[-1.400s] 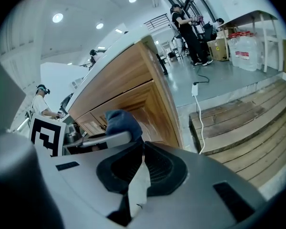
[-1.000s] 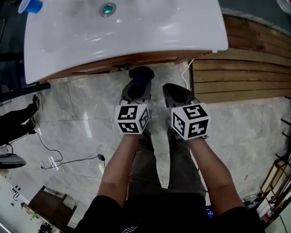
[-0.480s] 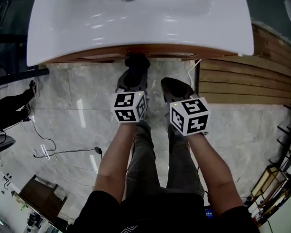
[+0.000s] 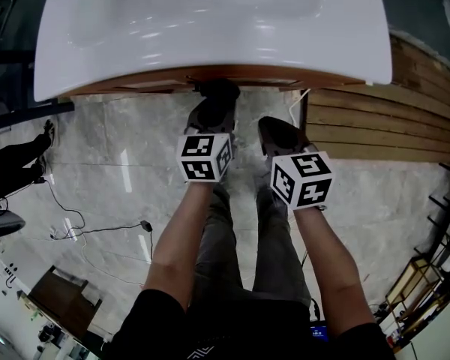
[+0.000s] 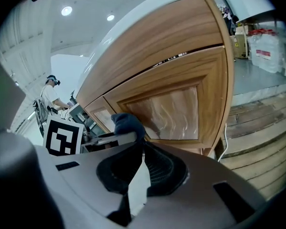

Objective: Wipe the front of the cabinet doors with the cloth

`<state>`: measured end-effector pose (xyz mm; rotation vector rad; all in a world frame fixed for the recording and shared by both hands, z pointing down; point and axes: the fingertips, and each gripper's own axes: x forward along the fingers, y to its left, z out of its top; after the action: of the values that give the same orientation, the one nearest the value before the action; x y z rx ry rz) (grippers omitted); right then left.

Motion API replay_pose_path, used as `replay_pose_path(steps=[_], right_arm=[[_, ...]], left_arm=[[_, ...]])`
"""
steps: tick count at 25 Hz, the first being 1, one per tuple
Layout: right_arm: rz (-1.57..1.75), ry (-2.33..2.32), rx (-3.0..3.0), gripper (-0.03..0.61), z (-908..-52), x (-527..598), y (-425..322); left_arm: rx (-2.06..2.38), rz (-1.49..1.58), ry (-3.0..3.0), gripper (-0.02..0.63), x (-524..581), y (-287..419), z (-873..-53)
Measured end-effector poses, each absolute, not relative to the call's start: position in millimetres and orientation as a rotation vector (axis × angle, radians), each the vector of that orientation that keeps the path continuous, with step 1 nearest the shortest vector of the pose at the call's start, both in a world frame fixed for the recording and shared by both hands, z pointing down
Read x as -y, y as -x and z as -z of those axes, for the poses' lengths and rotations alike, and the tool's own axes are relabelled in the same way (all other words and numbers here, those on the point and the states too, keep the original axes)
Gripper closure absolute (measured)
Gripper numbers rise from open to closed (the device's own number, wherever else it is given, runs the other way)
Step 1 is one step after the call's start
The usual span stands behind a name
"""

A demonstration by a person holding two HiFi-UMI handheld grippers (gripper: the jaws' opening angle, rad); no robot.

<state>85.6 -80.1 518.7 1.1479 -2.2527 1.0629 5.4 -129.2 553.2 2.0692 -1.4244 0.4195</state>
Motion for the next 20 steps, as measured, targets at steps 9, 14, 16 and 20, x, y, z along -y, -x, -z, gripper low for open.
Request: replay_pose_path(steps=[9, 14, 16, 20], right_arm=[[-1.087, -1.199, 2.232, 0.537, -524, 80, -124], [-1.098, -1.222, 2.219, 0.537, -527, 80, -141], [-1.101, -1.231, 2.216, 0.537, -527, 80, -148], [-1.102, -1.245, 2.212, 0.537, -527, 80, -161]], left_arm=[[1.324, -0.435, -2.152, 0.509, 136, -68, -552], [1.262, -0.447, -2.192, 0.509, 135, -97, -553], [1.225, -0.45, -2.214, 0.509, 134, -111, -553], [1.148, -0.45, -2.254, 0.509, 136, -137, -551]])
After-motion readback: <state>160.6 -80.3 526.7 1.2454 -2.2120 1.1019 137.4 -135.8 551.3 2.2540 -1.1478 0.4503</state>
